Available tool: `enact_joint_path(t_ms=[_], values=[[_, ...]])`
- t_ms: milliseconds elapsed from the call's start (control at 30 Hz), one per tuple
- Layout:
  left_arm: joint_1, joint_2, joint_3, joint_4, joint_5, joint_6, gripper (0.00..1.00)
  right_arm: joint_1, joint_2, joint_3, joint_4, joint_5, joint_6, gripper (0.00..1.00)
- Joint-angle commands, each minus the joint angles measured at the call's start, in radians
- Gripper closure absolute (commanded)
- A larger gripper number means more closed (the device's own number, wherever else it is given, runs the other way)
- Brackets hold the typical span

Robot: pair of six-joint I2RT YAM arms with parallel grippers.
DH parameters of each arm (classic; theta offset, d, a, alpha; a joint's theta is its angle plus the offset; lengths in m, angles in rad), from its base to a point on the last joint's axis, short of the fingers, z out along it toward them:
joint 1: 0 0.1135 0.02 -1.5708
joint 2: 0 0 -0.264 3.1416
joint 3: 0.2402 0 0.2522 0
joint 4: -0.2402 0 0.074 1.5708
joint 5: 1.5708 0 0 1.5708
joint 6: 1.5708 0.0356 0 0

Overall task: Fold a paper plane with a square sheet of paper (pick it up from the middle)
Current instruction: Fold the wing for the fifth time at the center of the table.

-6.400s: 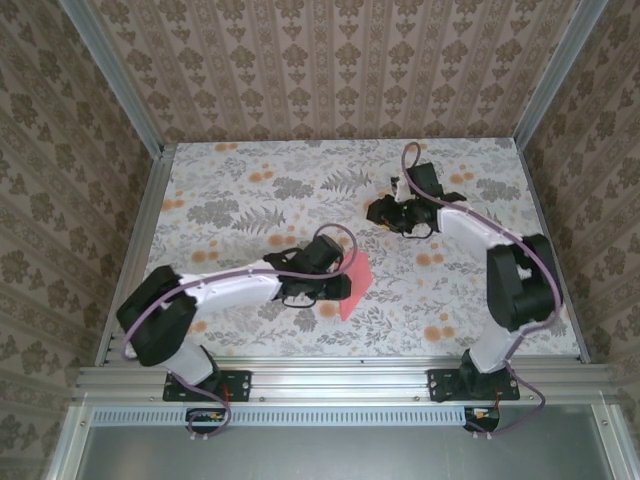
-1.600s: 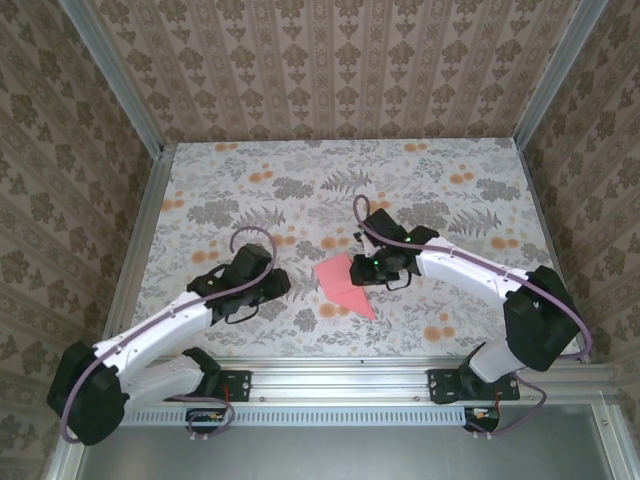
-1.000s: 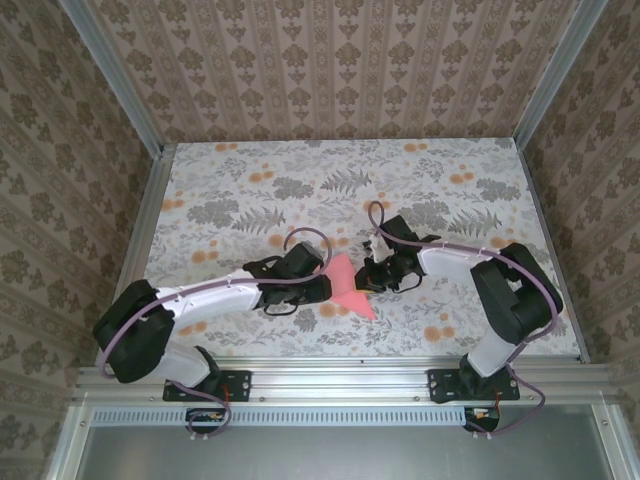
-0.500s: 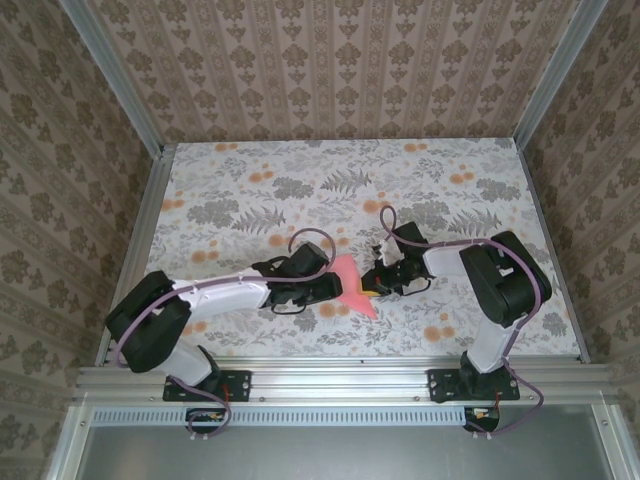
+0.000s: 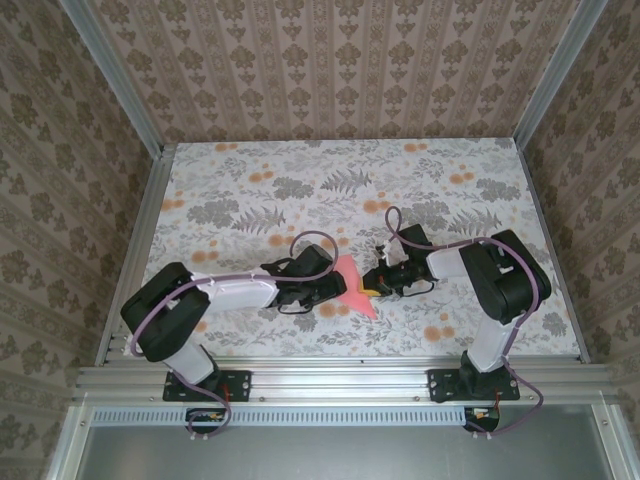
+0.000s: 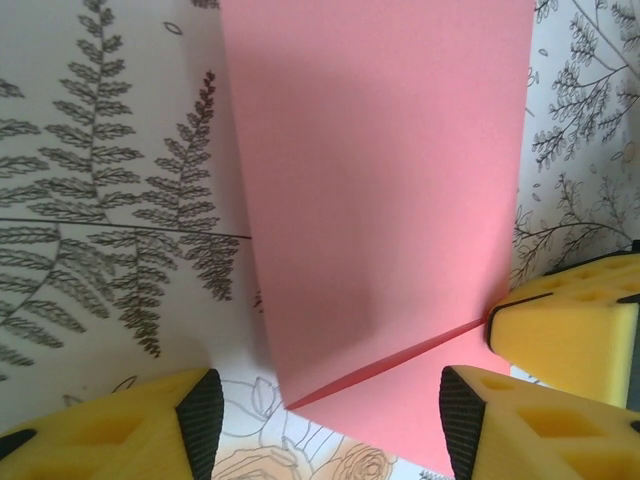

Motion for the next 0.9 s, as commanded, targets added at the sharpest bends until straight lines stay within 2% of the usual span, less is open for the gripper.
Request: enact_joint_path(t_ms=[0,500,867], values=[[-0.008,0.037,-0.003,0.054,0.012,-0.037,0.39,0.001,0.058,-0.026,0.024,0.097,0.014,0.93],[-0.009,0.059,-0.021,0.17,0.015,-0.084,0.43,-0.017,0.057,-0.051,0.055,0.093,0.024,0.9],[-0.011,0.039,-0.016,0.175,-0.021,-0.079,0.61,-0.018,0.03,-0.051,0.071,0.069,0.037,0.86]])
